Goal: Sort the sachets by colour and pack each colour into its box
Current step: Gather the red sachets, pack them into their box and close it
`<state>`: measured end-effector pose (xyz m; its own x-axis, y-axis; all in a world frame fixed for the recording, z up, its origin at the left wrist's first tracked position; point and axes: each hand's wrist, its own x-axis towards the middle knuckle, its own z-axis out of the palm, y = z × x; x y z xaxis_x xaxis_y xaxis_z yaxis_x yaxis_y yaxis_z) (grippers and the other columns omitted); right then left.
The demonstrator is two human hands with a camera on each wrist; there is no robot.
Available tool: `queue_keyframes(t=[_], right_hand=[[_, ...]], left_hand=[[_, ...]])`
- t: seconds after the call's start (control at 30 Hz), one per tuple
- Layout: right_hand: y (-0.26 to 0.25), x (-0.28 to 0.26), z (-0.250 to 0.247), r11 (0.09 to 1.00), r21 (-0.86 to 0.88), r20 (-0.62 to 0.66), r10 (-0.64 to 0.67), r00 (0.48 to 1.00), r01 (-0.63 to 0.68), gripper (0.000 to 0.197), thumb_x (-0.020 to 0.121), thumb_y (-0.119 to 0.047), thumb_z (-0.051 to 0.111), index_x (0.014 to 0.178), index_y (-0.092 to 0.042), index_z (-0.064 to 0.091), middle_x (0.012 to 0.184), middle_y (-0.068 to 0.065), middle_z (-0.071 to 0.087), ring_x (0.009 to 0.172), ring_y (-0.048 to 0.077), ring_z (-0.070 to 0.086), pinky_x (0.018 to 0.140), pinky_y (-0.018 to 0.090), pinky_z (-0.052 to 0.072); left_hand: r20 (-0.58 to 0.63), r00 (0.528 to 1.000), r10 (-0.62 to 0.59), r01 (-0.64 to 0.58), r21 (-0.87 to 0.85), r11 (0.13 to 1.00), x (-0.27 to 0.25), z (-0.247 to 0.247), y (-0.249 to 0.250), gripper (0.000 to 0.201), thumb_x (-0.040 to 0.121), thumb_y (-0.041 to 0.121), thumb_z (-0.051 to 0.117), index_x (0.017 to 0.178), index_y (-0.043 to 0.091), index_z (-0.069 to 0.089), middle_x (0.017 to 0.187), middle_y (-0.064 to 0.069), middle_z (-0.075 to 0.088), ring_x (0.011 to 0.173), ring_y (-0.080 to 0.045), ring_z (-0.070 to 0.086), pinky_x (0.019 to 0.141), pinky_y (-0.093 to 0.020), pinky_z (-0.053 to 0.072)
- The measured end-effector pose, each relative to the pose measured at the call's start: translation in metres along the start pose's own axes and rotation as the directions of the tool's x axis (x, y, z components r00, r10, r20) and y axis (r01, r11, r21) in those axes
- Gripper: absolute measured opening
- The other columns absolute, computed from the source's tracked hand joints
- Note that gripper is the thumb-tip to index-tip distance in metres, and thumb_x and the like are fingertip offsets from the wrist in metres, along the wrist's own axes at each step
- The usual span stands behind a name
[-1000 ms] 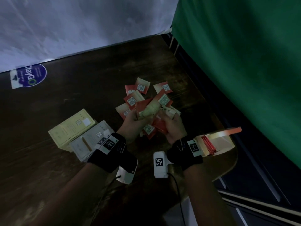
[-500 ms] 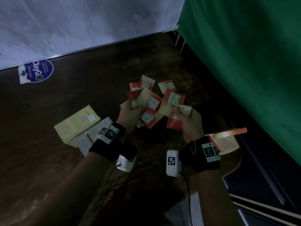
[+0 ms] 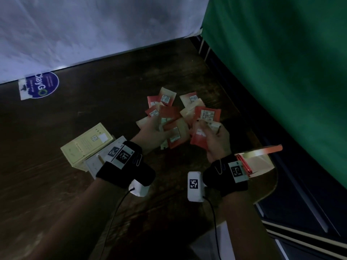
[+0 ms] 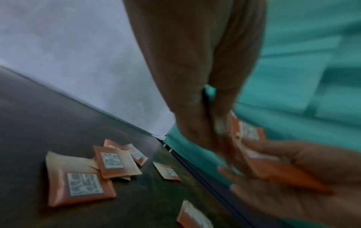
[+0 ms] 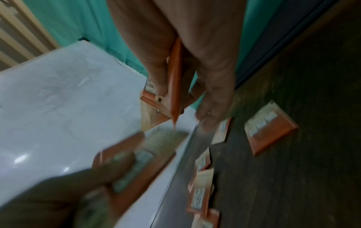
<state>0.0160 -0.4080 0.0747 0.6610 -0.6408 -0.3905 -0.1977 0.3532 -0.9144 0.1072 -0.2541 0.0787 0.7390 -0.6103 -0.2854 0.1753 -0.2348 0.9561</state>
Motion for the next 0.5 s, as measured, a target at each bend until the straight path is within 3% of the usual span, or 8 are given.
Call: queue_keyframes(t=[0.1,0.17,0.27,0.37,0.5], right_hand=[[-0.002,-0.003,-0.004,1.0,0.0,0.038,0.013,0.999,-0.013,0.022,0.086,-0.019,0.066,0.106,-0.012,0.063,0.101,0.006,0.071,0.091,0.017,0.07,0.08,0.038,0.057],[-0.001,-0.007,-0.001,0.998,0.006,0.124,0.061,0.99,-0.062,0.027,0.087,-0.019,0.065,0.111,-0.007,0.062,0.105,0.012,0.07,0.094,0.024,0.07,0.084,0.048,0.056],[-0.001,-0.008,0.008,0.999,0.001,0.144,0.043,0.989,-0.043,0.025,0.088,-0.017,0.065,0.109,-0.005,0.063,0.104,0.014,0.07,0.091,0.025,0.07,0.081,0.046,0.058],[-0.006,-0.004,0.01,1.0,-0.003,0.144,0.0,0.99,0.001,0.021,0.087,-0.013,0.065,0.107,-0.005,0.064,0.1,0.01,0.072,0.089,0.02,0.071,0.072,0.03,0.058],[-0.015,0.002,0.004,1.0,-0.004,0.169,-0.009,0.986,0.01,0.018,0.084,-0.01,0.067,0.102,-0.006,0.065,0.097,0.008,0.072,0.085,0.016,0.071,0.067,0.025,0.057]], left_hand=[[-0.225,0.974,-0.01,-0.03,-0.173,0.984,0.006,0.002,0.002,0.013,0.092,0.014,0.057,0.105,0.013,0.059,0.101,0.0,0.066,0.099,-0.019,0.066,0.08,-0.028,0.055],[-0.242,0.97,0.011,-0.07,-0.238,0.969,0.008,0.007,0.004,0.008,0.094,0.017,0.054,0.099,0.017,0.061,0.099,-0.001,0.068,0.094,-0.017,0.067,0.084,-0.036,0.054],[-0.13,0.991,-0.033,-0.013,-0.333,0.943,0.006,0.016,0.008,0.019,0.098,0.023,0.047,0.106,0.015,0.062,0.099,0.0,0.071,0.095,-0.016,0.068,0.082,-0.032,0.054],[0.076,0.989,-0.123,0.144,-0.428,0.892,0.005,0.014,0.01,0.037,0.099,0.038,0.04,0.127,0.017,0.054,0.121,-0.006,0.065,0.113,-0.022,0.062,0.095,-0.039,0.049],[0.098,0.971,-0.217,0.238,-0.384,0.892,0.002,0.005,0.013,0.034,0.099,0.039,0.037,0.116,0.019,0.059,0.117,-0.005,0.066,0.113,-0.024,0.06,0.101,-0.045,0.044]])
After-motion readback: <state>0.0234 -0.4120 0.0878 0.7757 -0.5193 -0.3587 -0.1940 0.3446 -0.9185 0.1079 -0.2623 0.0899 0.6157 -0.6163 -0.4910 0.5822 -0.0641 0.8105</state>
